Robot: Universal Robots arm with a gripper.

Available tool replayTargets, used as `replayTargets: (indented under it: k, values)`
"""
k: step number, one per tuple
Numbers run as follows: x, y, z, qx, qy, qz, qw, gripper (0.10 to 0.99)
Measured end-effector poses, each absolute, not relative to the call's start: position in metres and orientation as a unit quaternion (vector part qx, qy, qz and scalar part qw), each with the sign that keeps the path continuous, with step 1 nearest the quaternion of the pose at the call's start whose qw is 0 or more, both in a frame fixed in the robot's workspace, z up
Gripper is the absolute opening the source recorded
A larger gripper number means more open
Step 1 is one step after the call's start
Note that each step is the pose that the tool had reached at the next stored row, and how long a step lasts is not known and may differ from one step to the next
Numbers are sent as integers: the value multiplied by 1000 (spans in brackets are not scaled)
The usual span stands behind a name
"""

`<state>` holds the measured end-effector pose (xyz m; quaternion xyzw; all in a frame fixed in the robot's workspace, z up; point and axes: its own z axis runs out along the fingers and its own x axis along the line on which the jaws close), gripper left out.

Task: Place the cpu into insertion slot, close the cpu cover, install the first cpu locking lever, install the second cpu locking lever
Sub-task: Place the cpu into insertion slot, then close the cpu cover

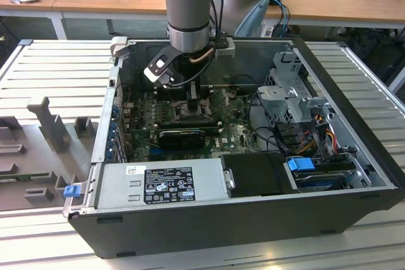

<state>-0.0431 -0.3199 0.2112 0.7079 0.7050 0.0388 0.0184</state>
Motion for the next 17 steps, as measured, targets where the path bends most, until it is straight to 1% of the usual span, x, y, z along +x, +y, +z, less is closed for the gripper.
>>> replayTargets:
  k: [1,11,12,14,17]
  values:
    - [-43,-320,212,708,705,39,18,106]
    - [-43,-320,217,708,705,39,18,106]
    - [-43,-320,224,708,705,39,18,106]
    - [-34,-321,224,708,705,36,13,106]
    - [-34,-321,232,708,705,36,13,106]
